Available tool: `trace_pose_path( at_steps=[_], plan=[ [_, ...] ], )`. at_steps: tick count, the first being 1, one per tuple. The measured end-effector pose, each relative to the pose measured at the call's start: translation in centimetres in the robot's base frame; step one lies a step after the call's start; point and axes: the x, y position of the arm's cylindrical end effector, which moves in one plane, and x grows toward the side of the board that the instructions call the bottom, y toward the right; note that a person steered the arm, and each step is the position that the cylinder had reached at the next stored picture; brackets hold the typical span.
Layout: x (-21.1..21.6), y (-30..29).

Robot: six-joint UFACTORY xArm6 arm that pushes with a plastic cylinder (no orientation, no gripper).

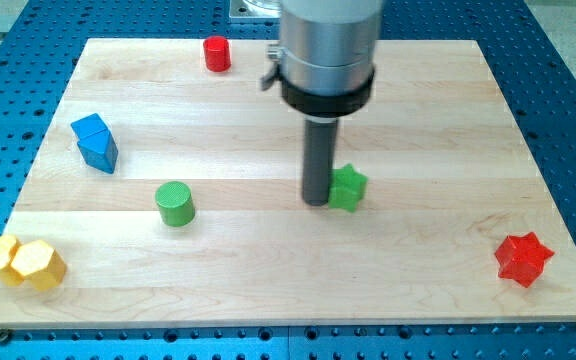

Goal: Separate the green star from the green circle

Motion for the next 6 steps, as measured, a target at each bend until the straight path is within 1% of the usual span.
trace_pose_path(
  at_steps=[1,2,3,4,5,6],
  plan=[
    [0.9,5.8],
    [0.0,8.2],
    [-1.7,7.8],
    [-0.3,12.9],
    [0.0,15.8],
    [1.6,16.9]
  ],
)
